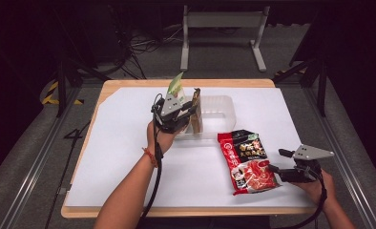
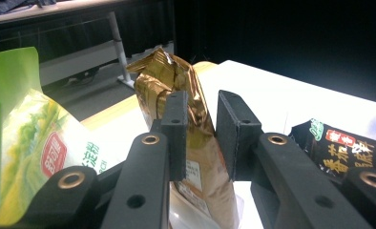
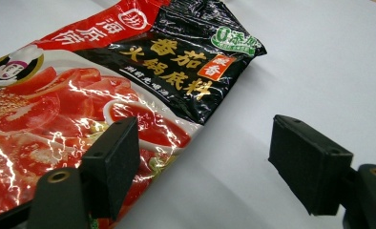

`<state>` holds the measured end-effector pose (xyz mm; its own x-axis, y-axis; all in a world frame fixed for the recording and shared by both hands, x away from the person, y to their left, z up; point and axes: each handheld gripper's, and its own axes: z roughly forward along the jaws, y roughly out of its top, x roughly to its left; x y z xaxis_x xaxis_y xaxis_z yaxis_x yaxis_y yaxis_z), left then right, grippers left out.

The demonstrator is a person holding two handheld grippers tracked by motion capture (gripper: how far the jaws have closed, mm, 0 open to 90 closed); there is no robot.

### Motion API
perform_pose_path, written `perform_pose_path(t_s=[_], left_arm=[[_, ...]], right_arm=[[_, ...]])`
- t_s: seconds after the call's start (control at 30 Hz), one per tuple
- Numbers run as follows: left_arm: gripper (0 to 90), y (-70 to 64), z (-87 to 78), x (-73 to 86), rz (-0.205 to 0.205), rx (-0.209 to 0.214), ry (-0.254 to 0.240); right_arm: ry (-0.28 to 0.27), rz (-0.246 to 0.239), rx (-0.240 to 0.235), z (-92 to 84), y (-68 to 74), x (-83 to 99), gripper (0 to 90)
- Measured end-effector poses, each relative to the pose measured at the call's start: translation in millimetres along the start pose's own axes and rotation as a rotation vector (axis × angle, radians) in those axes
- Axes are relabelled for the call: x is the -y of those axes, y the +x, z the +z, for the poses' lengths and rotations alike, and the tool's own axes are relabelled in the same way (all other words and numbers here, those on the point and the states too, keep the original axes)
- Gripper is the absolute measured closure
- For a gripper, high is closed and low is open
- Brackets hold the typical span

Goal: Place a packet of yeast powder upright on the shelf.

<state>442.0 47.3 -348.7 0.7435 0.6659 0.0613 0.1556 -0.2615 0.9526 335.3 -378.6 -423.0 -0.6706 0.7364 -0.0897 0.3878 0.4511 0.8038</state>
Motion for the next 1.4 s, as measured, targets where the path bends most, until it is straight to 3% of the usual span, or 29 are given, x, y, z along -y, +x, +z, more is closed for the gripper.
perform_pose_path(t_s=[0.53, 0.57, 0.8, 1.17, 1.4], left_arm=[[65.3, -0.6, -27.6, 15.0, 0.073, 0.042, 0.045], [65.2, -1.3, -29.9, 15.9, 0.091, 0.039, 0.050], [60.8, -3.4, -41.4, 22.4, 0.115, 0.041, 0.065], [37.0, -2.8, -57.6, 44.0, 0.155, 0.034, 0.149], [26.9, -3.1, -73.7, 64.5, 0.164, 0.017, 0.205]], right_arm=[[-0.002, 0.009, -0.006, -0.3, 0.0, -0.1, 25.9], [-0.002, 0.009, -0.006, -0.3, -0.1, -0.1, 25.9], [0.000, 0.010, -0.004, -0.6, -0.3, 0.1, 25.9], [-0.006, 0.018, -0.005, -0.3, -2.6, -1.0, 26.3], [-0.012, 0.031, 0.002, -1.8, -6.4, -0.6, 26.4]])
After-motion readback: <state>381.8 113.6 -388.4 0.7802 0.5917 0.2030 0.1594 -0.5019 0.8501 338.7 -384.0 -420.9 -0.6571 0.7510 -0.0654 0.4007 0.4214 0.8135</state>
